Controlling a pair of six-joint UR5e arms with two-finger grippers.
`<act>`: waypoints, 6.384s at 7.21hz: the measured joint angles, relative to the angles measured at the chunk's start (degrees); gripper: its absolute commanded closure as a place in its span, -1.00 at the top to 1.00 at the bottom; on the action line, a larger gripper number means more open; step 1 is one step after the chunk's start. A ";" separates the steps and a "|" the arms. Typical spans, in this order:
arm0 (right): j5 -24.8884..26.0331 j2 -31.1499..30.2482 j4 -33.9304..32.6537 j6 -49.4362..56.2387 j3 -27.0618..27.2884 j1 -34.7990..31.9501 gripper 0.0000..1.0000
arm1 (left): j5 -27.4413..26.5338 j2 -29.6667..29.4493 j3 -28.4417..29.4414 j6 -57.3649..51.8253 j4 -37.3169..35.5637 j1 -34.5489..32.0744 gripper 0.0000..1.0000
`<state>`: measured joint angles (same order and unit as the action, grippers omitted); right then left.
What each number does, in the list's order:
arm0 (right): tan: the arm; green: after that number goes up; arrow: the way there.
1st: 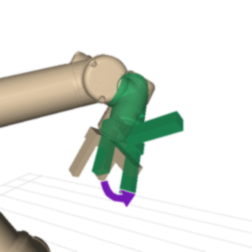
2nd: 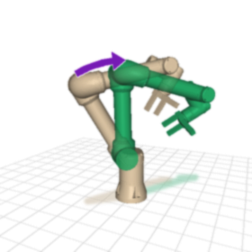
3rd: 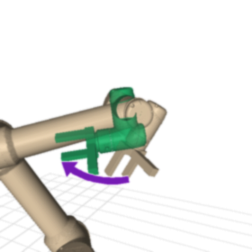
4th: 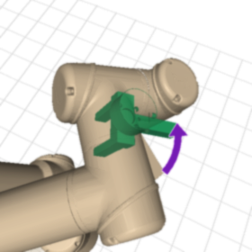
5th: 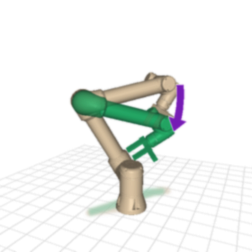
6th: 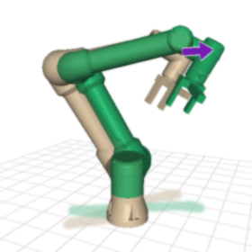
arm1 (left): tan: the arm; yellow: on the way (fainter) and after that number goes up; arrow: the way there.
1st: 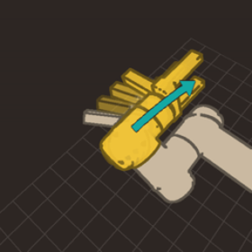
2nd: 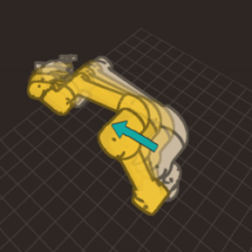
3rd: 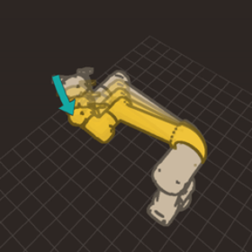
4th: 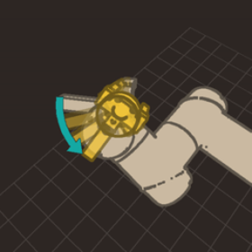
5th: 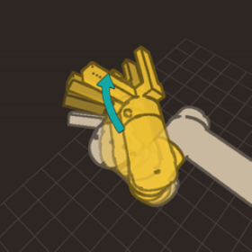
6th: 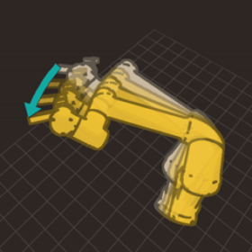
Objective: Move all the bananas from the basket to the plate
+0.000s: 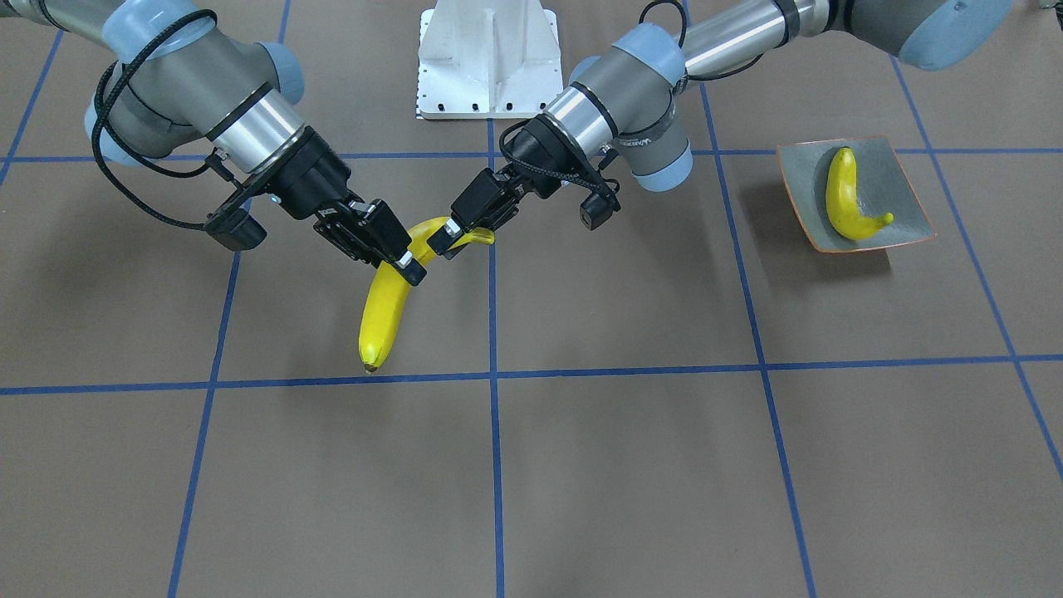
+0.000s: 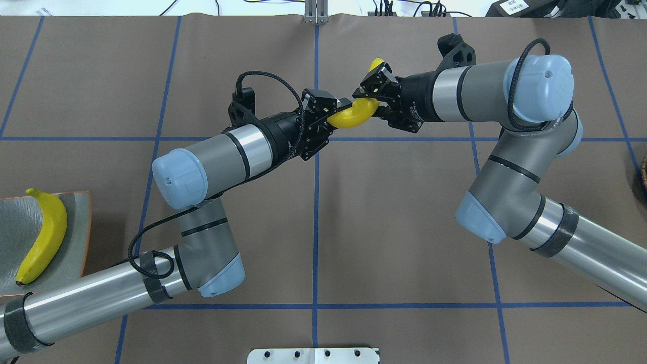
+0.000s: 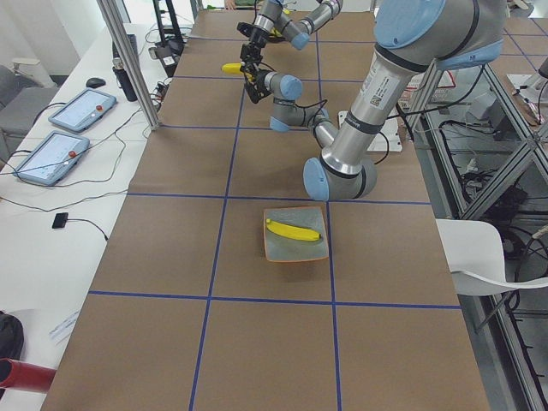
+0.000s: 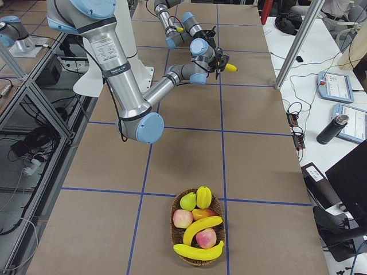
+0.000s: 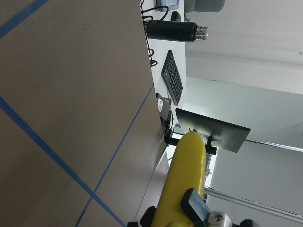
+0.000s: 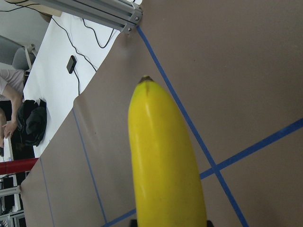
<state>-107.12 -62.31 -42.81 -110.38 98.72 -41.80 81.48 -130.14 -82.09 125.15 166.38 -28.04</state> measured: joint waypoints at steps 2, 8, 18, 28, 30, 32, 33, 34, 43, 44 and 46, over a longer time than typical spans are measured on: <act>0.01 0.31 0.02 -1.60 -0.08 0.43 1.00 | -0.02 -0.05 -0.06 0.06 -0.01 -0.04 -1.00; -0.29 0.54 0.20 -3.49 0.63 -0.28 1.00 | 0.12 0.13 -0.17 0.14 0.00 -0.71 -1.00; -10.63 -7.11 -7.55 10.01 -0.82 -13.02 1.00 | -7.21 28.99 -35.64 -31.29 -43.11 -16.30 -1.00; -19.63 -10.39 -24.89 35.25 -0.33 -18.34 1.00 | -20.20 73.74 -46.54 -50.17 -33.34 -7.81 -1.00; -20.58 -10.67 -25.17 35.56 -0.42 -18.43 1.00 | -24.35 75.03 -41.26 -44.09 -28.51 2.70 -1.00; -20.89 -11.56 -25.21 36.80 -0.44 -18.47 1.00 | -27.84 75.35 -38.58 -38.89 -26.45 10.04 -1.00; -20.92 -11.83 -25.21 37.15 -0.38 -18.47 1.00 | -28.32 75.70 -37.60 -37.88 -25.48 11.03 -1.00; -20.93 -11.97 -25.21 37.28 -0.33 -18.44 1.00 | -28.52 76.62 -35.98 -37.48 -22.76 11.38 -1.00; -20.84 -12.62 -25.13 37.34 -0.01 -18.30 1.00 | -28.68 82.68 -32.42 -37.64 -7.33 14.15 -1.00; -20.77 -12.82 -25.13 37.34 0.09 -18.27 1.00 | -28.67 83.91 -32.43 -37.78 -5.77 14.69 -1.00; -20.68 -13.08 -25.13 37.34 0.10 -18.20 1.00 | -28.66 84.61 -32.43 -37.79 -4.87 16.69 -1.00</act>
<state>-127.81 -75.40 -67.94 -73.04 98.82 -60.00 52.82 -45.53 -114.52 87.36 161.51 -11.34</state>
